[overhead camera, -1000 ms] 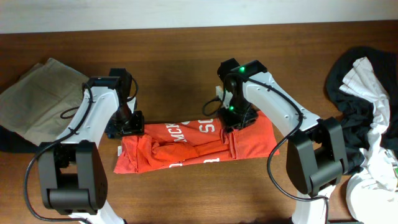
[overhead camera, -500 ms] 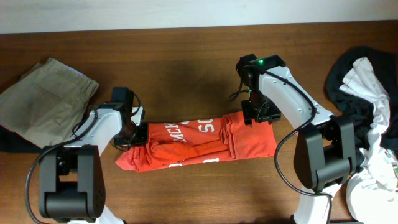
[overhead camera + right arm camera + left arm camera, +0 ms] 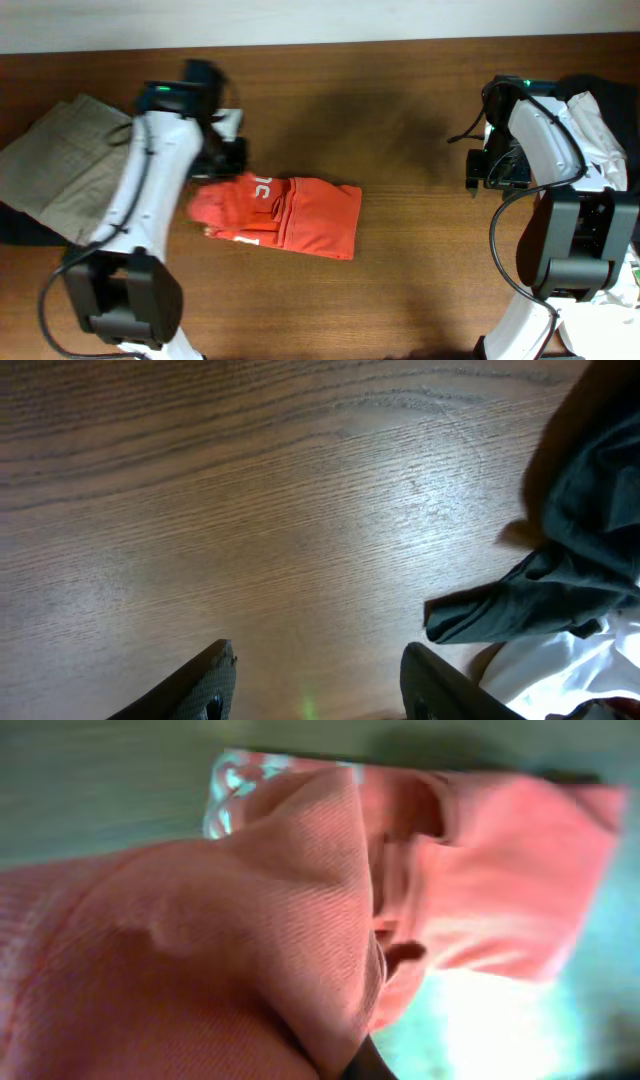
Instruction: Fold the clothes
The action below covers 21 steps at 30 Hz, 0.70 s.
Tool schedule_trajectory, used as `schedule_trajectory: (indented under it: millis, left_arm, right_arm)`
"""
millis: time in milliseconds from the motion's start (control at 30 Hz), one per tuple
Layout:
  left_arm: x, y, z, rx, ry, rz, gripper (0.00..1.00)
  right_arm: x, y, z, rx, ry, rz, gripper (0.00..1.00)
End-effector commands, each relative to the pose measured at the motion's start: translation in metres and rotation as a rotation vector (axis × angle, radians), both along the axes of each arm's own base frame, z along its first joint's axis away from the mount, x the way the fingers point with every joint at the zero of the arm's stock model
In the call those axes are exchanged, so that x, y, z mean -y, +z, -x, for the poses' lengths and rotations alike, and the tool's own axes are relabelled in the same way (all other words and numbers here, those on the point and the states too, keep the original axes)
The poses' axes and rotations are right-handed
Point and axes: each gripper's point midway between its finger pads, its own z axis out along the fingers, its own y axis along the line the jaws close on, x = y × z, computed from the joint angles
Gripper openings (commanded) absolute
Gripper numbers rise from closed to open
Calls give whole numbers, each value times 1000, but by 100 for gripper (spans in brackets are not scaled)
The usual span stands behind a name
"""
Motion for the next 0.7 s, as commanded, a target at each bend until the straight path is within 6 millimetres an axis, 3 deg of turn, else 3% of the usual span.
schedule_trajectory:
  millis: [0, 67, 200, 267, 333, 400, 467, 500, 533, 567, 600, 633, 667]
  left_arm:
    - [86, 4, 2, 84, -169, 46, 2]
    - [119, -15, 12, 53, -251, 22, 3]
    - [156, -57, 29, -29, -339, -8, 4]
    - [176, -60, 35, -28, -376, 33, 16]
    - [216, -53, 39, -1, -448, 199, 39]
    - [228, -38, 32, 41, -489, 248, 45]
    - [211, -13, 16, 103, -553, 186, 45]
    - [171, 17, -16, 198, -480, 32, 45]
    - [153, 31, -31, 233, -434, 1, 45]
    - [126, 42, -46, 248, -361, -7, 45]
    - [97, 41, -57, 232, -244, -11, 45]
    - [62, 38, -66, 204, -85, -11, 46]
    - [34, 37, -73, 180, 30, 33, 47]
  right_arm:
    - [-5, 9, 0, 28, 15, -13, 57]
    - [-5, 9, 1, 23, 22, -15, 57]
    - [-5, 9, 1, 20, 22, -16, 57]
    - [-6, 9, 1, 21, 21, -22, 57]
    - [-6, 9, 1, 22, 20, -22, 57]
    - [-6, 9, 1, 22, 21, -22, 57]
    - [-6, 9, 1, 21, 21, -22, 58]
    - [-10, 9, 1, 23, 36, -51, 61]
    - [-23, 8, -1, 29, 76, -132, 61]
    - [-59, 11, -5, 66, 183, -352, 61]
    - [-110, 25, -9, 141, 330, -634, 60]
    - [-152, 41, -12, 207, 433, -818, 60]
    - [-183, 47, -12, 236, 497, -888, 61]
